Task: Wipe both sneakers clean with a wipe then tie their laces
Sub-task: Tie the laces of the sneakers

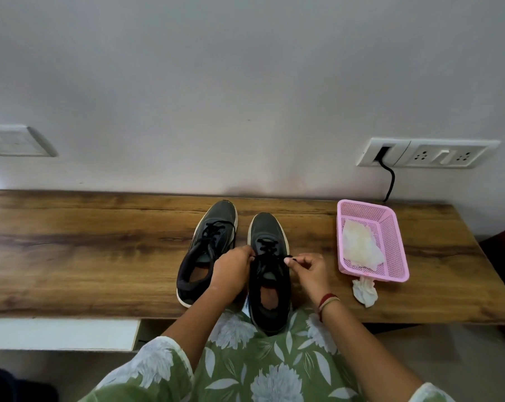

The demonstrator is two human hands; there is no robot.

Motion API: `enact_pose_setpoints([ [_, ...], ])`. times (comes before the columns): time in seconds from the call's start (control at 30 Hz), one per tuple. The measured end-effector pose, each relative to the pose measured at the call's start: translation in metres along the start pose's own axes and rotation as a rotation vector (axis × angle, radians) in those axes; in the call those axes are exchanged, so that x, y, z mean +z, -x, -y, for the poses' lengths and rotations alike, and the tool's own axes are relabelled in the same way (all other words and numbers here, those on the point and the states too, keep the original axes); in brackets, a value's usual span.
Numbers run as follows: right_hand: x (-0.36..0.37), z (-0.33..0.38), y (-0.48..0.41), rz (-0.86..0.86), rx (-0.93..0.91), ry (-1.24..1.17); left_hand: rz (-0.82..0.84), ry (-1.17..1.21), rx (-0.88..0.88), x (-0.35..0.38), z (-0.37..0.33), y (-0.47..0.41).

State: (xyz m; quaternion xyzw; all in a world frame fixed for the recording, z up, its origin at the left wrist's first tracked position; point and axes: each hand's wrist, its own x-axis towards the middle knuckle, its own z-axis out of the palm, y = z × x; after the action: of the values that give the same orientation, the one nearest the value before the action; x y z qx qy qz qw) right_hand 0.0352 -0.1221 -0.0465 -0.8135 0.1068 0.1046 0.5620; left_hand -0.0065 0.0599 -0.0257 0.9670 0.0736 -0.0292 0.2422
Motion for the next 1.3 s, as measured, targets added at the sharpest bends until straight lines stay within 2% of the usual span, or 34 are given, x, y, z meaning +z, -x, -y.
enact_pose_setpoints([
  [0.13, -0.008, -0.004, 0.004, -0.017, 0.209, -0.160, 0.016, -0.050, -0.027, -0.005, 0.000, 0.002],
  [0.3, -0.014, 0.010, 0.010, -0.038, 0.121, -0.178, -0.004, 0.031, -0.071, -0.009, -0.003, 0.003],
  [0.47, -0.019, 0.012, 0.011, -0.048, 0.163, -0.206, -0.035, 0.050, -0.093, -0.010, -0.001, 0.001],
  [0.57, -0.017, 0.018, 0.019, 0.054, 0.159, -0.170, -0.065, 0.116, -0.048, -0.008, 0.001, 0.005],
  [0.63, -0.012, 0.017, 0.027, 0.207, 0.139, -0.067, -0.113, 0.171, -0.008, -0.011, 0.002, 0.011],
  [0.73, 0.002, 0.013, 0.035, 0.347, 0.029, 0.303, -0.236, 0.140, 0.035, -0.019, 0.007, 0.021],
  [0.83, 0.013, 0.015, 0.034, 0.270, -0.101, 0.694, -0.342, -0.022, -0.078, -0.029, 0.016, 0.030],
  [0.9, 0.017, 0.019, 0.034, 0.207, -0.196, 0.861, -0.279, -0.059, -0.255, -0.035, 0.027, 0.034],
  [1.0, 0.020, 0.018, 0.031, 0.146, -0.273, 0.977, -0.115, -0.057, -0.468, -0.039, 0.041, 0.032],
  [1.07, 0.017, 0.017, 0.025, 0.122, -0.289, 1.013, -0.035, 0.015, -0.532, -0.038, 0.046, 0.029],
  [1.17, 0.012, 0.016, 0.015, 0.090, -0.306, 1.044, 0.004, 0.129, -0.500, -0.032, 0.050, 0.024],
  [1.3, 0.002, 0.015, -0.001, 0.039, -0.318, 1.066, -0.033, 0.194, -0.460, -0.033, 0.052, 0.021],
])
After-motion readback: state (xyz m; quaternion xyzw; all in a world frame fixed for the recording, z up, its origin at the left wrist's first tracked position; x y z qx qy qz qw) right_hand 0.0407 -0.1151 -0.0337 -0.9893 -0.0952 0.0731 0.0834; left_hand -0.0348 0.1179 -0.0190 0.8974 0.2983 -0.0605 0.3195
